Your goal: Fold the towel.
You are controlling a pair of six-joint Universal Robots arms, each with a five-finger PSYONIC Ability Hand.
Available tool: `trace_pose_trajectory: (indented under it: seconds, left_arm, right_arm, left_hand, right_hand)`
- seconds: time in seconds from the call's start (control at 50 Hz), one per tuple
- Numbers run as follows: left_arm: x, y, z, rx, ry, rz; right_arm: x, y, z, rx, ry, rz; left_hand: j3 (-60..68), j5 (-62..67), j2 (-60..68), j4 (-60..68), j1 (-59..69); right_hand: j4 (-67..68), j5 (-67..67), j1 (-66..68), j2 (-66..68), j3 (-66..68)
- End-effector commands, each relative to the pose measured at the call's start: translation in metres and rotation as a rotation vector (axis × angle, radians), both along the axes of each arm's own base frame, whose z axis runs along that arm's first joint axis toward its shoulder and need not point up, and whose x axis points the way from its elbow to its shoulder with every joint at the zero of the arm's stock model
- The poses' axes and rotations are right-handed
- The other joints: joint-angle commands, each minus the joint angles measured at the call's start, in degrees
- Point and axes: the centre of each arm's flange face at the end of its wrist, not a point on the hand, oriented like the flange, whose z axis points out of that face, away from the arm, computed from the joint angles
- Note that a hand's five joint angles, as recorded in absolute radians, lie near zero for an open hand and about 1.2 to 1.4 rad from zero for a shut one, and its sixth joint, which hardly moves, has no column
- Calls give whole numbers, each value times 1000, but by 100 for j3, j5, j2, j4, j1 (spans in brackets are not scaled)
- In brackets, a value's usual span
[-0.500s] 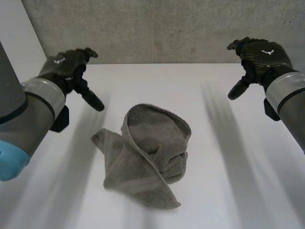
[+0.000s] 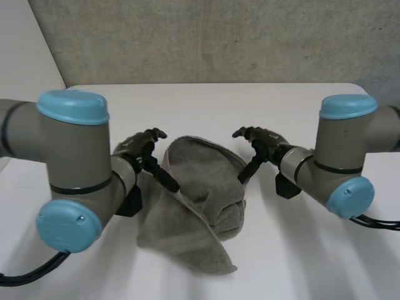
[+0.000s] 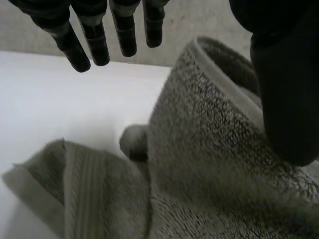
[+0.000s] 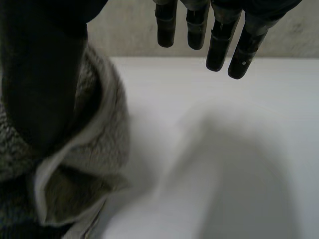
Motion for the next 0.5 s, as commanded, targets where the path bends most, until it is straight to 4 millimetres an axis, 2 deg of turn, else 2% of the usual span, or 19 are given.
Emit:
trace_pose_trajectory:
  seconds: [0.02,0.08,0.1,0.14,0.16,0.18,0.2,0.24,0.3,0.32,0.34,0.36,0.38,0.4,0.42,0.44,0.46,0.48,0.5]
  left_arm:
    - [-12,-6,-14,17,-8,-21]
    - [-16,-11,-21,19,-16,-29]
    - [-16,-11,-21,19,-16,-29]
    - [-20,-17,-27,21,-22,-31]
    - [-20,-17,-27,21,-22,-31]
    - [-22,-20,-29,16,-27,-34]
    - [-25,-24,-29,2,-34,-41]
    - [-28,-29,-26,-27,-45,-52]
    - [-35,-44,-10,-129,-83,-79]
    - [-35,-44,-10,-129,-84,-79]
    - [-39,-54,5,-205,-101,-90]
    - [-43,-64,26,-293,-106,-94]
    - [-43,-64,27,-294,-106,-94]
    - [-47,-74,52,-392,-101,-89]
    - [-50,-81,82,-508,-84,-80]
    - [-51,-81,82,-509,-84,-80]
    - [-54,-86,113,-629,-58,-65]
    - [-54,-88,146,-750,-27,-44]
    - [-54,-88,146,-751,-27,-44]
  right_arm:
    - [12,3,-13,42,7,52]
    - [14,2,-13,45,1,67]
    - [16,2,-13,44,-8,82]
    - [17,1,-13,43,-13,92]
    - [19,-1,-14,40,-19,101]
    - [21,-4,-14,32,-25,111]
    - [21,-4,-14,32,-25,111]
    - [26,-12,-11,3,-39,124]
    - [29,-18,-6,-29,-48,132]
    - [34,-26,7,-80,-66,137]
    - [37,-37,26,-155,-90,132]
    - [37,-37,26,-155,-90,132]
    - [40,-47,52,-250,-117,130]
    - [41,-56,83,-367,-135,124]
    - [41,-56,84,-368,-135,124]
    - [41,-63,116,-491,-149,111]
    - [41,-63,116,-493,-150,111]
    - [38,-67,151,-626,-172,74]
    - [32,-70,186,-755,-209,20]
  left_hand:
    - [165,-803,82,93,93]
    - [1002,34,919,930,930]
    - [1008,40,925,936,936]
    - [3084,2115,3000,3011,3012]
    - [3094,2126,3011,3022,3022]
    - [4376,3408,4293,4304,4304]
    - [5622,4653,5538,5549,5550]
    - [6598,5629,6514,6525,6526]
    - [6607,5639,6524,6535,6536]
    - [6607,5639,6524,6535,6536]
    - [6607,5639,6524,6535,6536]
    - [6607,5639,6524,6535,6536]
    - [6607,5639,6524,6535,6536]
    - [6607,5639,6524,6535,6536]
    - [6607,5639,6524,6535,6536]
    - [6607,5639,6524,6535,6536]
    - [6607,5639,6524,6535,6536]
    - [6607,5639,6524,6535,6536]
    - [6607,5639,6524,6535,6536]
  right_hand:
    - [798,916,906,832,839]
    - [1644,1762,1753,1678,1685]
    - [2743,2861,2852,2777,2784]
    - [3814,3932,3922,3848,3855]
    - [4846,4964,4955,4880,4888]
    - [6289,6407,6398,6323,6330]
    - [6303,6421,6412,6337,6345]
    - [6566,6685,6675,6601,6608]
    - [6566,6685,6675,6601,6608]
    - [6566,6685,6675,6601,6608]
    - [6566,6685,6675,6601,6608]
    - [6566,6685,6675,6601,6608]
    - [6566,6685,6675,6601,6608]
    - [6566,6685,6675,6601,6608]
    - [6566,6685,6675,6601,6608]
    - [6566,6685,6675,6601,6608]
    - [6566,6685,6675,6601,6608]
    - [6566,6685,6675,6601,6608]
    - [6566,6685,6675,6601,6608]
